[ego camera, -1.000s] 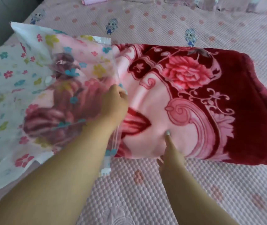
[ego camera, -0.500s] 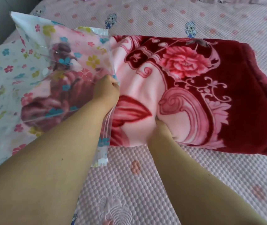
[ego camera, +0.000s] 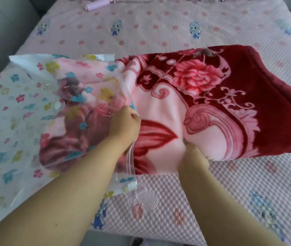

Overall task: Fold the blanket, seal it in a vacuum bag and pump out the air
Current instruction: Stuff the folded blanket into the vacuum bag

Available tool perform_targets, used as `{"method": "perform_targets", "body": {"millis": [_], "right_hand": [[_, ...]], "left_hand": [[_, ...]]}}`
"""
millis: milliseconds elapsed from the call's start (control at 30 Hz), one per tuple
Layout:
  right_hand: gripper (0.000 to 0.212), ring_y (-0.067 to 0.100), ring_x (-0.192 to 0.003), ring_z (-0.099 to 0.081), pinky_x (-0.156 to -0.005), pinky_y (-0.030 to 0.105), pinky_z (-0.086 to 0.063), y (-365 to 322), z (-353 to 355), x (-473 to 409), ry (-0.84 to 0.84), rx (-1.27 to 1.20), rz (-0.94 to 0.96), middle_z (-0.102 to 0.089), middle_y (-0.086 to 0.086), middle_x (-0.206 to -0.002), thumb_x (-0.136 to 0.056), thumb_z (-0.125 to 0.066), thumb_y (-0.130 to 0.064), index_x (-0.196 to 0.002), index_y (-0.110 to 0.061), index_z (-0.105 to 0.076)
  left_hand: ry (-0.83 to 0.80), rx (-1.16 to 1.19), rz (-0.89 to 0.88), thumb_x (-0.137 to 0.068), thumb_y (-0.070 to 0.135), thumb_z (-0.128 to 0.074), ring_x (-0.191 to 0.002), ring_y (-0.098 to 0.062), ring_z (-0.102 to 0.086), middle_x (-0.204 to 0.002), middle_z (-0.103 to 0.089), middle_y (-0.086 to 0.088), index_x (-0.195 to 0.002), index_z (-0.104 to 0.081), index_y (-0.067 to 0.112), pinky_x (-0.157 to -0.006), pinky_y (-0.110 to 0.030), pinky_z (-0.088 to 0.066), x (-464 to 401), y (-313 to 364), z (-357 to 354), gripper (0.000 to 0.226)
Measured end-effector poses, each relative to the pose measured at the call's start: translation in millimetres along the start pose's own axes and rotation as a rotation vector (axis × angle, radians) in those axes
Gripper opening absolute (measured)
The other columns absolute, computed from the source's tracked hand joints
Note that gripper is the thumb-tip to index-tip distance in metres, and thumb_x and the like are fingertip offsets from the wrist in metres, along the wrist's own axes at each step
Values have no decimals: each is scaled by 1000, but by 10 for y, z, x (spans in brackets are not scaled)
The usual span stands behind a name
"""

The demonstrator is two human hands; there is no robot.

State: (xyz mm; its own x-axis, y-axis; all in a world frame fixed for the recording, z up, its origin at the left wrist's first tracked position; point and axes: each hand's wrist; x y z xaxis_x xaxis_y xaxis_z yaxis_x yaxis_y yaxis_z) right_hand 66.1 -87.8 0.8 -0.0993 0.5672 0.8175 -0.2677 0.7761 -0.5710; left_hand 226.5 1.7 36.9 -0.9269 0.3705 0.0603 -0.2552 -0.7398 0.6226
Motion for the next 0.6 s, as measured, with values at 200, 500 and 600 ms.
{"method": "perform_targets", "body": {"millis": [200, 500, 600], "right_hand": [[68, 28, -99, -59, -93, 38, -46, 605, 548, 531, 143, -153, -40, -60, 3, -115, -69, -85, -26, -126, -4, -55], [54, 22, -46, -60, -43, 24, -43, 89, 382, 772, -515, 494, 3, -66, 15, -59, -97, -44, -42, -65, -5, -68], [42, 19, -51, -58, -49, 25, -44, -540, -358, 546, -605, 545, 411, -65, 9, -57, -99, -46, -32, -72, -6, -65]], "left_hand": [[13, -63, 43, -84, 11, -50, -99, -35, -59, -102, -68, -16, -93, -65, 6, -79, -31, -42, 335, -162, 194, 18], [-36, -66, 110, -81, 13, -52, -93, -35, -60, -94, -67, -14, -91, -61, 5, -71, -27, -39, 125, -319, 278, 15], [-37, -125, 131, -79, 15, -54, -92, -37, -59, -91, -63, -16, -92, -56, 4, -66, -29, -37, -54, -320, 259, 18]]}}
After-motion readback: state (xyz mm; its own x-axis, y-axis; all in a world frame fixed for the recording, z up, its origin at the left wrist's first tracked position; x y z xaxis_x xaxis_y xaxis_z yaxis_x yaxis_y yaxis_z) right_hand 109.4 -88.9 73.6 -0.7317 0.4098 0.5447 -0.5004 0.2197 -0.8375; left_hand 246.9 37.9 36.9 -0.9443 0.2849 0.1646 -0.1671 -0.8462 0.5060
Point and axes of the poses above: each hand's wrist, its own x-axis away from the middle knuckle, its own z-axis out of the back of the hand, y = z × x
